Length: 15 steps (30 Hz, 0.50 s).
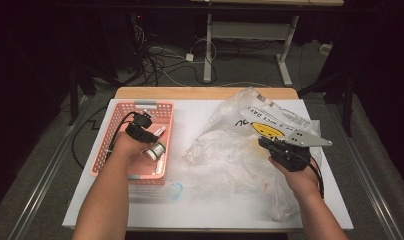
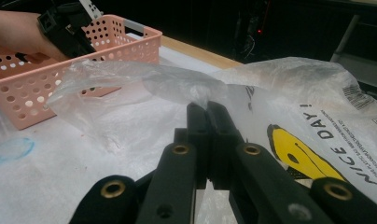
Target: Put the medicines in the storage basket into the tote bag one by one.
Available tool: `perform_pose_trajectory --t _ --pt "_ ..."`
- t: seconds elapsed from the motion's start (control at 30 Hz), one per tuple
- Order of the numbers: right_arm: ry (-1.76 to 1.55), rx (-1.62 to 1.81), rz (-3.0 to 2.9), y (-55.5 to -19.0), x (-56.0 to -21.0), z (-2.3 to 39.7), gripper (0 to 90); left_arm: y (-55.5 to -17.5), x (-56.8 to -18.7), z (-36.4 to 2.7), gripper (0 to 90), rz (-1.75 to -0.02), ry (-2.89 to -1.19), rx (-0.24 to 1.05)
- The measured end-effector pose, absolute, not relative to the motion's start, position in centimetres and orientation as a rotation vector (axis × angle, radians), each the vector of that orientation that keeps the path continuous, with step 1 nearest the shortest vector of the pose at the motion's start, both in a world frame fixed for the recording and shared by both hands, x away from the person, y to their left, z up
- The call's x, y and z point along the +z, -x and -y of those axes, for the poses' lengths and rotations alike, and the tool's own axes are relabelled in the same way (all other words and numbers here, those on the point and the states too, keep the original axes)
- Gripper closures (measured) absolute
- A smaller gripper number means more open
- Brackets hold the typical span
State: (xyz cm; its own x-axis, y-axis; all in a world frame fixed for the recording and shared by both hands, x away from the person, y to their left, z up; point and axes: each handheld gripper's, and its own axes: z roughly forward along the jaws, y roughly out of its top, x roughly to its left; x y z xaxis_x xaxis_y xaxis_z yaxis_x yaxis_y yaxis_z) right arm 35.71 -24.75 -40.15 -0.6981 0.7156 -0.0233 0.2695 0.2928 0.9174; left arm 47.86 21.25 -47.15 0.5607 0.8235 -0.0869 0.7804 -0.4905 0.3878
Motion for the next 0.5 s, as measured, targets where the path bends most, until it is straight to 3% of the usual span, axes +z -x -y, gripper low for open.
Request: perform_pose_trajectory --t 0.1,0.5 --pt "-0.882 1.396 -2.132 -35.7 -40.1 24.8 90.0 -47.6 -47.0 -21.0 68.8 -1.263 -2.445 0.207" --pt "-0.877 1.404 -2.132 -35.8 -40.1 24.8 90.0 -47.2 -46.0 -21.7 68.7 -1.313 -2.329 0.168"
